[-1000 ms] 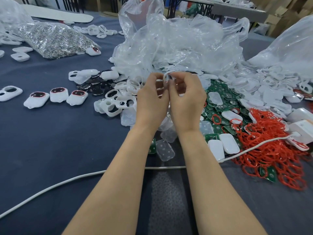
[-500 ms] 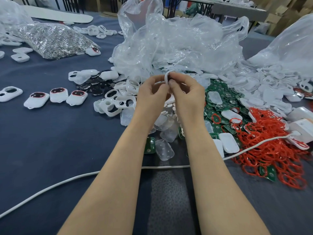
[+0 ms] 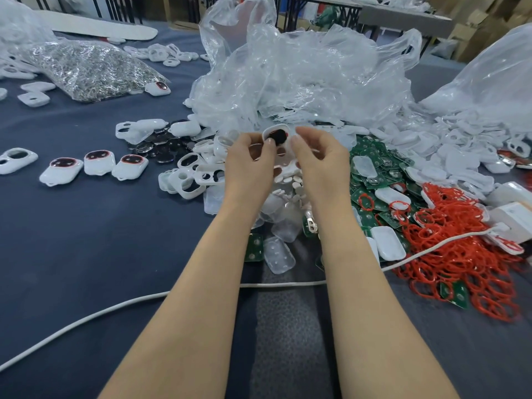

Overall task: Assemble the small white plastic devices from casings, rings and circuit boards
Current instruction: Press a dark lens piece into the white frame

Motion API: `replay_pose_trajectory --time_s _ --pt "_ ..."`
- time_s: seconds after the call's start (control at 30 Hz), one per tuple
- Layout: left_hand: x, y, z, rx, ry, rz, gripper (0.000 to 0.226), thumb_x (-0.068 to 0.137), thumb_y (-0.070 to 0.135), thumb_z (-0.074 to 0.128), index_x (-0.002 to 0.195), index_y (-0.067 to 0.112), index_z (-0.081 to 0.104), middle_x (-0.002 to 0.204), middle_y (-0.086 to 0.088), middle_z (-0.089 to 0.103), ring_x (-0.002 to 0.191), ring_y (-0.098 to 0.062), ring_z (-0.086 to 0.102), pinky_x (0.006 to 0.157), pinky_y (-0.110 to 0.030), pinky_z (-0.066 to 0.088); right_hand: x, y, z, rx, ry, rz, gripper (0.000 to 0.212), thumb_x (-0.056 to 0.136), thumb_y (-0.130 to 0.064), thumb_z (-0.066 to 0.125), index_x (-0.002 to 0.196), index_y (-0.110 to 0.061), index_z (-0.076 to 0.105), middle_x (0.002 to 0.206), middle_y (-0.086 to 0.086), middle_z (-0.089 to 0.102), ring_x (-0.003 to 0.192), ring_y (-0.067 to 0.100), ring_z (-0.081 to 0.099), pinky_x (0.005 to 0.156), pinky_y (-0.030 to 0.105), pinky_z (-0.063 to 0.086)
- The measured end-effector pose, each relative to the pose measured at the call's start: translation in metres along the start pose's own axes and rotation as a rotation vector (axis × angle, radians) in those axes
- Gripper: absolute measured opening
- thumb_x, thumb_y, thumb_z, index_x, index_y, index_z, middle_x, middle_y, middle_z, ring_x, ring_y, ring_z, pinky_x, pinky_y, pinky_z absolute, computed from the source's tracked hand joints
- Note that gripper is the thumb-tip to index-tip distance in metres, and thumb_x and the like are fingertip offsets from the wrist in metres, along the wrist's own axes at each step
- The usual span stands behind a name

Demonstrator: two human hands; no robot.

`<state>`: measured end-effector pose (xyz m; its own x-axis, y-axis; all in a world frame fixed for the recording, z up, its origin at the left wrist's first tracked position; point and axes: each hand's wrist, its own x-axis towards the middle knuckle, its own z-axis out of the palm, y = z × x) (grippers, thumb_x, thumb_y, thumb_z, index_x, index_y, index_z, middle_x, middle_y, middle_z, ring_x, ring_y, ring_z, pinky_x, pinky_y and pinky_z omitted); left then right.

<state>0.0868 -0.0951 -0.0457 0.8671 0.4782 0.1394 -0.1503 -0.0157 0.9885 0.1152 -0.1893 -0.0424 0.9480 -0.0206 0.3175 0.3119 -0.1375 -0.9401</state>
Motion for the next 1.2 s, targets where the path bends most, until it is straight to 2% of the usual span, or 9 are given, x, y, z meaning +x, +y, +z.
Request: replay_pose_trajectory --time_s 0.07,0.17,0.3,0.43,0.6,0.87,1.0,1.1,1.2 --pt "-0.0001 -0.0001 0.0001 -0.036 -0.033 -0.016 0.01 0.097 0.014 0.054 0.09 0.019 0.058 0.085 0.001 0.067 0.079 -0.011 0.066 0.067 -0.022 0.056 0.0 0.0001 0.0004 0.018 -0.043 0.025 0.011 0.09 -0.011 0.061 0.1 -0.011 0.068 0.084 -0.005 0.067 0.069 -0.004 0.057 0.07 0.016 0.048" --pt "-0.0002 0.0002 0.0007 -0.052 -0.058 -0.028 0.011 0.097 0.015 0.055 0.089 0.021 0.058 0.084 0.001 0.066 0.074 -0.007 0.065 0.065 -0.02 0.055 0.0016 -0.0007 -0.0009 0.03 -0.037 0.04 0.009 0.091 -0.011 0.061 0.097 -0.014 0.067 0.081 -0.006 0.065 0.069 -0.001 0.057 0.069 0.018 0.048" --pt "0.0 0.0 0.0013 0.022 -0.039 0.002 0.005 0.098 0.016 0.053 0.098 0.015 0.058 0.096 -0.007 0.068 0.088 -0.018 0.067 0.072 -0.028 0.057 -0.0025 0.0003 0.002 -0.101 0.007 -0.085 0.018 0.089 -0.008 0.06 0.104 -0.018 0.06 0.083 -0.006 0.061 0.068 -0.004 0.057 0.064 0.011 0.044" --pt "-0.001 0.0011 0.0006 0.107 -0.026 0.031 0.009 0.098 0.018 0.052 0.101 0.015 0.059 0.103 -0.007 0.069 0.099 -0.022 0.066 0.089 -0.044 0.054 -0.007 0.0009 0.0044 -0.309 -0.006 -0.295 0.027 0.087 0.0 0.055 0.109 -0.015 0.062 0.101 0.004 0.057 0.075 0.008 0.055 0.071 0.019 0.047" --pt "-0.0027 0.0023 0.0003 0.138 -0.017 0.054 0.007 0.098 0.018 0.052 0.099 0.017 0.059 0.102 -0.004 0.069 0.098 -0.02 0.066 0.09 -0.045 0.054 -0.0074 0.0019 0.003 -0.324 -0.012 -0.343 0.025 0.086 0.0 0.056 0.104 -0.015 0.064 0.103 -0.001 0.052 0.073 0.004 0.053 0.069 0.014 0.045" --pt "-0.001 -0.0003 -0.0026 0.277 -0.005 0.131 0.009 0.098 0.018 0.053 0.103 0.017 0.061 0.098 0.001 0.069 0.086 -0.009 0.065 0.081 -0.025 0.054 -0.0033 0.0036 0.0008 -0.329 -0.112 -0.27 0.024 0.085 -0.004 0.059 0.104 -0.018 0.062 0.106 -0.002 0.05 0.079 0.007 0.053 0.075 0.019 0.047" --pt "-0.0019 0.0 -0.0022 0.335 0.004 0.15 0.016 0.097 0.016 0.053 0.11 0.013 0.062 0.1 0.001 0.068 0.091 -0.013 0.065 0.083 -0.026 0.053 -0.0029 0.004 0.0013 -0.344 -0.148 -0.26 0.022 0.085 -0.003 0.059 0.103 -0.017 0.059 0.105 0.002 0.053 0.082 0.013 0.053 0.075 0.017 0.045" --pt "-0.0012 0.0003 -0.0022 0.326 0.01 0.124 0.009 0.097 0.016 0.053 0.103 0.017 0.058 0.094 0.005 0.065 0.087 -0.012 0.064 0.081 -0.025 0.052 -0.0047 0.002 0.0024 -0.31 -0.149 -0.254 0.022 0.086 0.0 0.056 0.103 -0.015 0.06 0.102 0.002 0.058 0.083 0.013 0.056 0.074 0.015 0.045" --pt "-0.0006 0.0006 -0.0024 0.314 0.016 0.108 0.003 0.096 0.015 0.053 0.096 0.018 0.054 0.083 0.012 0.059 0.084 -0.013 0.062 0.078 -0.026 0.051 -0.0053 -0.0005 0.0017 -0.146 -0.123 -0.139 0.021 0.09 -0.002 0.055 0.102 -0.02 0.054 0.087 -0.009 0.058 0.073 -0.001 0.058 0.067 0.013 0.046"
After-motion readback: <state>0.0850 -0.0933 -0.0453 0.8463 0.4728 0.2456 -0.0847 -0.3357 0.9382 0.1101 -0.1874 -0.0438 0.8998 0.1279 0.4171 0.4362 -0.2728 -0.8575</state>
